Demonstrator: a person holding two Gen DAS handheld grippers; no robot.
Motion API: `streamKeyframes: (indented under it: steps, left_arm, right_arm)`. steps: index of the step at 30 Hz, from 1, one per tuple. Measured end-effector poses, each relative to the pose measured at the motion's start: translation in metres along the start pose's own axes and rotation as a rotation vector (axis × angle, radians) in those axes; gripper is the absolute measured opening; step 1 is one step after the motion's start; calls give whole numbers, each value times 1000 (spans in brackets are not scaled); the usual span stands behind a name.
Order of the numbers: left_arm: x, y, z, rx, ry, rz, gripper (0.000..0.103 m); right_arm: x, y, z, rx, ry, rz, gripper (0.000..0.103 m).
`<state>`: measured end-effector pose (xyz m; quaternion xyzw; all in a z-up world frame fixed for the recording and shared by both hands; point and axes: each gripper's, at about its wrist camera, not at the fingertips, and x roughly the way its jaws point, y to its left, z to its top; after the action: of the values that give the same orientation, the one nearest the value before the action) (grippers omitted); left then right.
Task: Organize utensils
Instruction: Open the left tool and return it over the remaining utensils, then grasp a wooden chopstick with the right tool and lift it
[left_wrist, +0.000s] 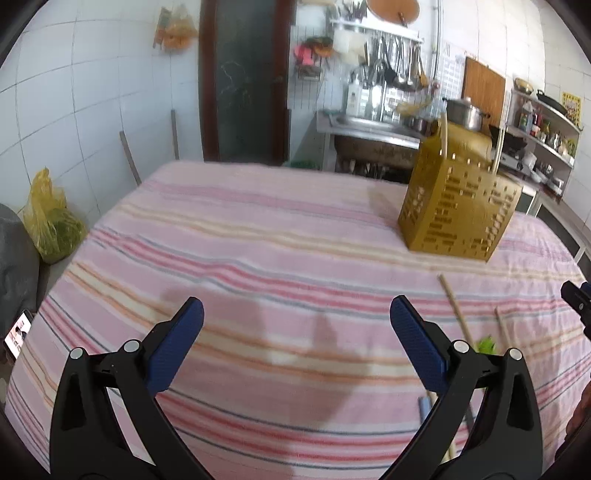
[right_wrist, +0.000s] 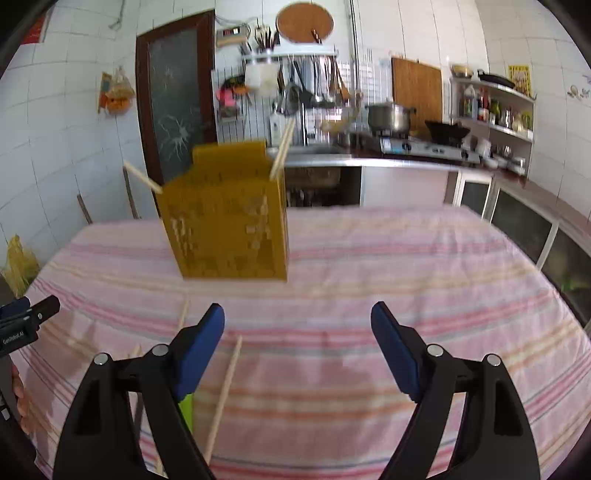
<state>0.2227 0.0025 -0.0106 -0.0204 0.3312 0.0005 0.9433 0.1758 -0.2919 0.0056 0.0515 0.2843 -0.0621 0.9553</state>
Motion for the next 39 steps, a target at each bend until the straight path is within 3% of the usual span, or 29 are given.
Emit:
streamKeyframes:
  steps: [9, 17, 19, 23, 28, 35, 39]
  left_arm:
    - [27, -16, -18, 33, 120, -15, 98]
    - [35, -31, -19, -19, 199, -46, 98]
    - [36, -36, -20, -19, 217, -47, 98]
    - [35, -50, -22, 0, 233, -43, 98]
    - [34, -67, -27, 22, 248, -41, 97]
    - [38, -81, -35, 57, 270, -37, 94]
    - [43, -83, -33, 62, 293, -27, 81]
  right_arm:
    - [24, 9, -24, -1, 116, -6, 80]
    - [44, 17, -24, 18, 220, 5, 78]
    - [50, 24, -26, 10, 257, 17, 67]
    - [60, 37, -30, -3, 309, 39, 56]
    - [61, 42, -30, -20, 310, 75, 13]
    - [56, 19, -24, -16, 297, 73, 6]
    - [59, 3, -25, 25, 297, 99, 6]
